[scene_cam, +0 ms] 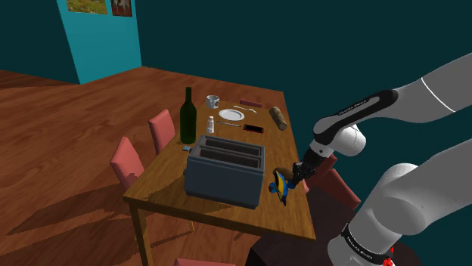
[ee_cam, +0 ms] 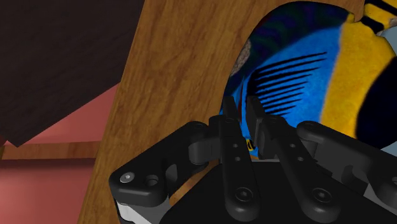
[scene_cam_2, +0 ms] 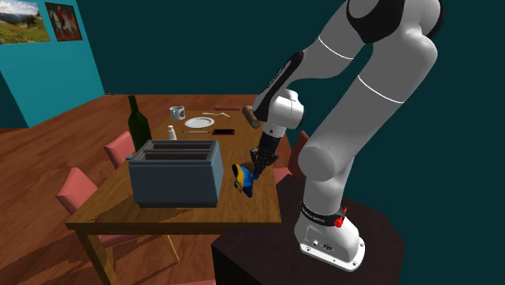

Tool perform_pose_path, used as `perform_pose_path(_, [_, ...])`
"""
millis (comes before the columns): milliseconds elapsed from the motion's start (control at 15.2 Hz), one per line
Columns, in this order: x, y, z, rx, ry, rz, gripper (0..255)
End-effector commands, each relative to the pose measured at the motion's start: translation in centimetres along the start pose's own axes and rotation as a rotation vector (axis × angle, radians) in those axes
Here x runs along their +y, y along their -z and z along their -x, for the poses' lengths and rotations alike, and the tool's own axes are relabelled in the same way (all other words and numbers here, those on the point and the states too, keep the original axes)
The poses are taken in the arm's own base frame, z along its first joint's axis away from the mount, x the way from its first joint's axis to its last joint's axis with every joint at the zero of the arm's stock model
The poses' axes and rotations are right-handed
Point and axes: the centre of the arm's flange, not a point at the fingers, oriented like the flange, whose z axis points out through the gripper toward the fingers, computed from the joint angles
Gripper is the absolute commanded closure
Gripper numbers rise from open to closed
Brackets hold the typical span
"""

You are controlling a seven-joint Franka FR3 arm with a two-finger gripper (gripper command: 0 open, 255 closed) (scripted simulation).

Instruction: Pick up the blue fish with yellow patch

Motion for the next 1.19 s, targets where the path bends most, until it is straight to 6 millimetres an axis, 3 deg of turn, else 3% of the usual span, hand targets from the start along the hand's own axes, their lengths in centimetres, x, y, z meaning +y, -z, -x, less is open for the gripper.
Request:
perform_pose_path(0, [0.0,-0.1,0.0,0.0,0.0,0.0,255])
perform_pose_path(990, [-3.0,7.2,0.2,0.0,0.0,0.0,255])
perform_pose_path(1122, [-3.0,7.3,0.2,0.0,0.0,0.0,255])
